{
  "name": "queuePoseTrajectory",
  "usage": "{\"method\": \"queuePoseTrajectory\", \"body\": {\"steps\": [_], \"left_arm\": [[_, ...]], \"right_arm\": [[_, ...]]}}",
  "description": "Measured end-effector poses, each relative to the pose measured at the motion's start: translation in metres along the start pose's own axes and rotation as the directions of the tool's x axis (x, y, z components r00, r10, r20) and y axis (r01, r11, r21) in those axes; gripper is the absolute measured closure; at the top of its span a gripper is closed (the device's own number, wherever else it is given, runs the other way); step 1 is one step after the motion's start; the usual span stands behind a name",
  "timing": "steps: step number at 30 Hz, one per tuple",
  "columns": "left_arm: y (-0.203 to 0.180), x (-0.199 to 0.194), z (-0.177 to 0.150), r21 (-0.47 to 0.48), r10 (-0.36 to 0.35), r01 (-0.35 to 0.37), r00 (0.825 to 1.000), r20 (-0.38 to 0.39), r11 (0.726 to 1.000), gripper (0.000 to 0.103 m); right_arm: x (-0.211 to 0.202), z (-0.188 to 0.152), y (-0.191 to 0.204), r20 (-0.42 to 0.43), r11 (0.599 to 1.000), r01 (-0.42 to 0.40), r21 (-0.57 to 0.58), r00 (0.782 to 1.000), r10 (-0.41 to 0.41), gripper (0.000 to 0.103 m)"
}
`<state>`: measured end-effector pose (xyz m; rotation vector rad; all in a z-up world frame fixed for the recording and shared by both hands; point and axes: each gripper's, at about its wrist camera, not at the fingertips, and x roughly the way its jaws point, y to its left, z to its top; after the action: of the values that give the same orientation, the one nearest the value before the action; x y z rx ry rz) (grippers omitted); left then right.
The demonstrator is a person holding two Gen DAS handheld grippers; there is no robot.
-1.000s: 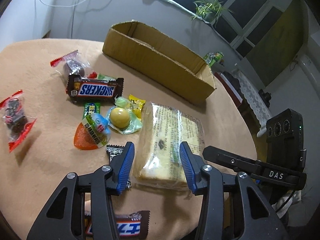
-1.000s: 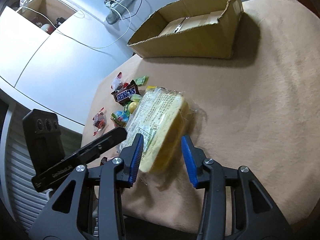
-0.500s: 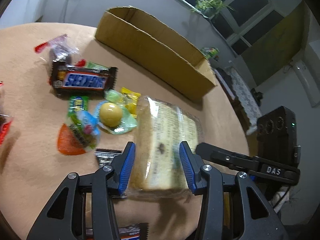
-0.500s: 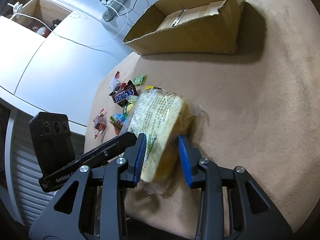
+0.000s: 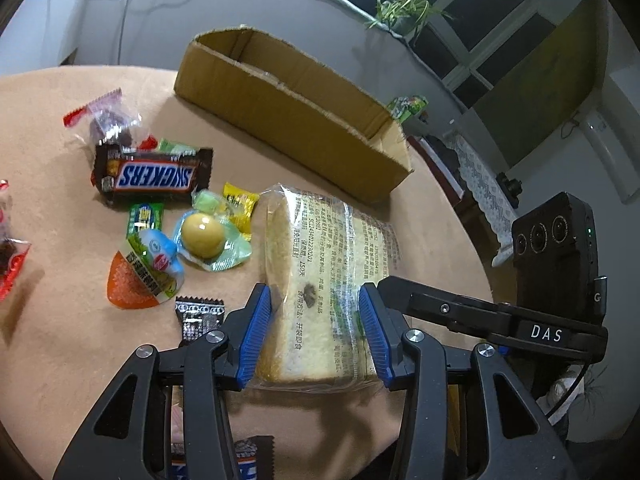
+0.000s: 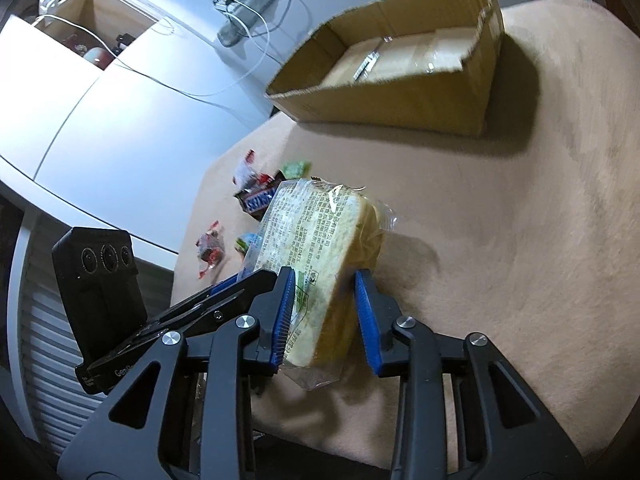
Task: Organize snacks
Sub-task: 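Lift the bread loaf with the left tool and lower it into the cardboard box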
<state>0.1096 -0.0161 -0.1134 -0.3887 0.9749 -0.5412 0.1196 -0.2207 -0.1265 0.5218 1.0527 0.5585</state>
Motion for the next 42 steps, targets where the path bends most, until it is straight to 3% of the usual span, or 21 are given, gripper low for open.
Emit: {"method": "queuePoseTrajectory", "body": {"steps": [14, 25, 42], "left_arm": [[-0.029, -0.005, 0.032, 0.065, 0.007, -0.012, 0.997, 0.083, 0.998, 0.059], [-0.057, 0.01, 0.081, 0.136, -0.008, -0.01, 0.992, 0.126, 0.991, 0.06], [-0.063, 0.059, 0.138, 0.117, -0.01, -0.002, 0.995, 0.099, 0.993, 0.061]], "right_arm": [[-0.025, 0.036, 0.019, 0.067, 0.994, 0.05, -0.102, 0.997, -0.043, 0.07], [-0.049, 0.093, 0.022, 0.152, 0.978, 0.125, -0.169, 0.983, -0.099, 0.07], [-0.033, 0.167, -0.014, 0.161, 0.968, 0.198, -0.155, 0.972, -0.173, 0.07]]}}
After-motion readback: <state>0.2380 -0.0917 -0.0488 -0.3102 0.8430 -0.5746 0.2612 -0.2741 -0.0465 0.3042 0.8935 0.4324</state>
